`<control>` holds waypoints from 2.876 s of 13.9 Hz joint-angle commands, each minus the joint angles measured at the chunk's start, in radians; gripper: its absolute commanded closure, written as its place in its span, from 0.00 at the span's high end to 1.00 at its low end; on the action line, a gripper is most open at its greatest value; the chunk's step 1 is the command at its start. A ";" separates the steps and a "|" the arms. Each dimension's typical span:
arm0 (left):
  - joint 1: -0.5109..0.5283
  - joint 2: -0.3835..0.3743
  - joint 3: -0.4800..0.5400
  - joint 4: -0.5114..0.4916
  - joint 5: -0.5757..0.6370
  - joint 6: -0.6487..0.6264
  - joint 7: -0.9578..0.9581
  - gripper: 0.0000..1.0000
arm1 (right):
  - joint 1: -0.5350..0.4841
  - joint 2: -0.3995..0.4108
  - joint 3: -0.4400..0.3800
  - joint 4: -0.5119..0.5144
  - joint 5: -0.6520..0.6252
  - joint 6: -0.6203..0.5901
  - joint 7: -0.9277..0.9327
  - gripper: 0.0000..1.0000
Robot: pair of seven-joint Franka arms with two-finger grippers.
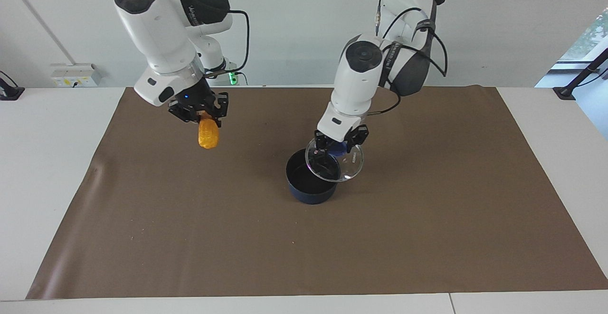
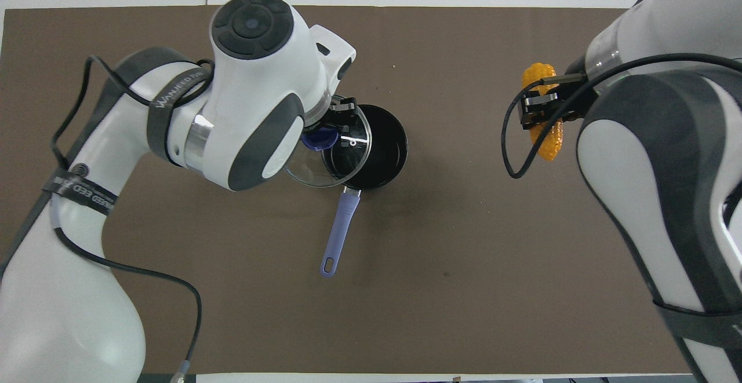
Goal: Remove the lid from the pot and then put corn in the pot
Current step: 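Lift the lid with the left gripper while the right gripper lifts the corn, then lower the lid with the left gripper while the right gripper carries the corn, then lower the corn into the pot and open the right gripper, withdrawing both grippers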
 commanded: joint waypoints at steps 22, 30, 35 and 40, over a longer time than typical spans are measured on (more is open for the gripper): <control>0.502 -0.192 -0.005 -0.552 -0.016 0.381 0.694 1.00 | 0.332 0.269 0.004 -0.200 0.007 0.560 0.346 0.26; 0.426 -0.371 -0.011 -0.435 -0.014 0.097 0.537 1.00 | 0.305 0.308 0.001 0.040 -0.064 0.359 0.344 1.00; 0.425 -0.535 -0.013 -0.452 -0.006 -0.102 0.533 1.00 | 0.083 0.165 -0.006 0.070 -0.062 0.154 0.167 1.00; 0.434 -0.528 -0.011 -0.452 -0.006 -0.064 0.474 1.00 | -0.049 0.027 -0.010 0.059 -0.087 -0.070 0.040 1.00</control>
